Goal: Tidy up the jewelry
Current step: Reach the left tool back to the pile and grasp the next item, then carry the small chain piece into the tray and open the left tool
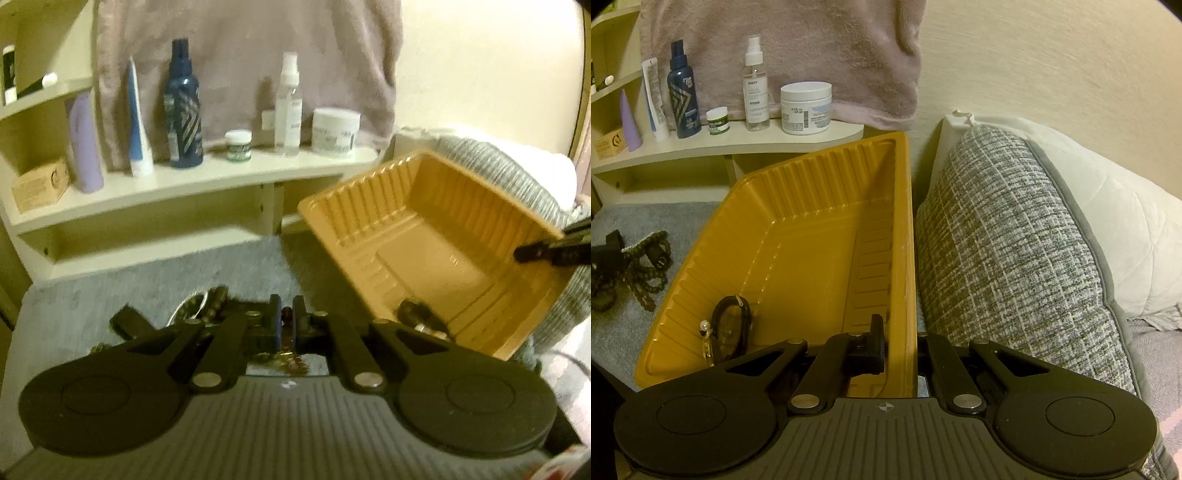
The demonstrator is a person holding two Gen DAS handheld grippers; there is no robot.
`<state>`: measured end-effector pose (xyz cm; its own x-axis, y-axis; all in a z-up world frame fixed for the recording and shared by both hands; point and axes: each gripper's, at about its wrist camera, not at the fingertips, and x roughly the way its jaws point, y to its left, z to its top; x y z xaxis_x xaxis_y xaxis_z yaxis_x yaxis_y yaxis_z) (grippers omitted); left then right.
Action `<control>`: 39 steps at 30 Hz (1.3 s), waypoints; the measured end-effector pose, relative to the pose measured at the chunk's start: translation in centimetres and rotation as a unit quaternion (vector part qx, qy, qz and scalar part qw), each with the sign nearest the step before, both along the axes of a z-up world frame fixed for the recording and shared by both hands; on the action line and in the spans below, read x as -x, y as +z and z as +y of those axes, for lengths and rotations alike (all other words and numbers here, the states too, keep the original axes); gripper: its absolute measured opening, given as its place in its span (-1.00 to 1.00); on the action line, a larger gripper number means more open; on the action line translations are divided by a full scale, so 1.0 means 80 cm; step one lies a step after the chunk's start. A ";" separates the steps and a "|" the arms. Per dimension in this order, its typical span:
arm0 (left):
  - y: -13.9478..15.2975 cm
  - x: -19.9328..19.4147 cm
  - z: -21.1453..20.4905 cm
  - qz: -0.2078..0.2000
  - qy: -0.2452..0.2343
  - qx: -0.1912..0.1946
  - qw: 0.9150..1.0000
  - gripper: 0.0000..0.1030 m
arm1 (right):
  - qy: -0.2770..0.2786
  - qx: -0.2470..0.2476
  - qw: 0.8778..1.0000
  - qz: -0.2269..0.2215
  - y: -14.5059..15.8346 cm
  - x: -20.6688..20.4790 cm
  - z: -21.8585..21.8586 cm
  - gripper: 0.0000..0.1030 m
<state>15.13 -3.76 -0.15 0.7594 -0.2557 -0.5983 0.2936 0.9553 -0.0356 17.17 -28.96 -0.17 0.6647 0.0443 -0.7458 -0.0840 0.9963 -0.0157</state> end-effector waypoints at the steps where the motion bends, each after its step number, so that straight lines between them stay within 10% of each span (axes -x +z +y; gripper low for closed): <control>1: 0.005 -0.001 -0.003 -0.004 -0.003 0.003 1.000 -0.91 | 0.001 0.000 1.000 0.000 0.000 0.000 0.000 -0.93; 19: 0.048 -0.017 -0.065 -0.047 -0.071 0.029 0.996 -0.91 | 0.001 -0.001 1.000 -0.001 0.001 -0.001 -0.001 -0.93; 39: 0.017 -0.032 -0.116 0.004 -0.118 0.037 0.992 -0.91 | 0.001 -0.001 1.000 -0.002 0.001 -0.001 -0.001 -0.93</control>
<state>17.70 -13.01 1.20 0.6688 -0.4691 -0.5768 0.5080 0.8548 -0.1061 17.22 -29.02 -0.09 0.6670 0.0475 -0.7435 -0.0858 0.9962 -0.0134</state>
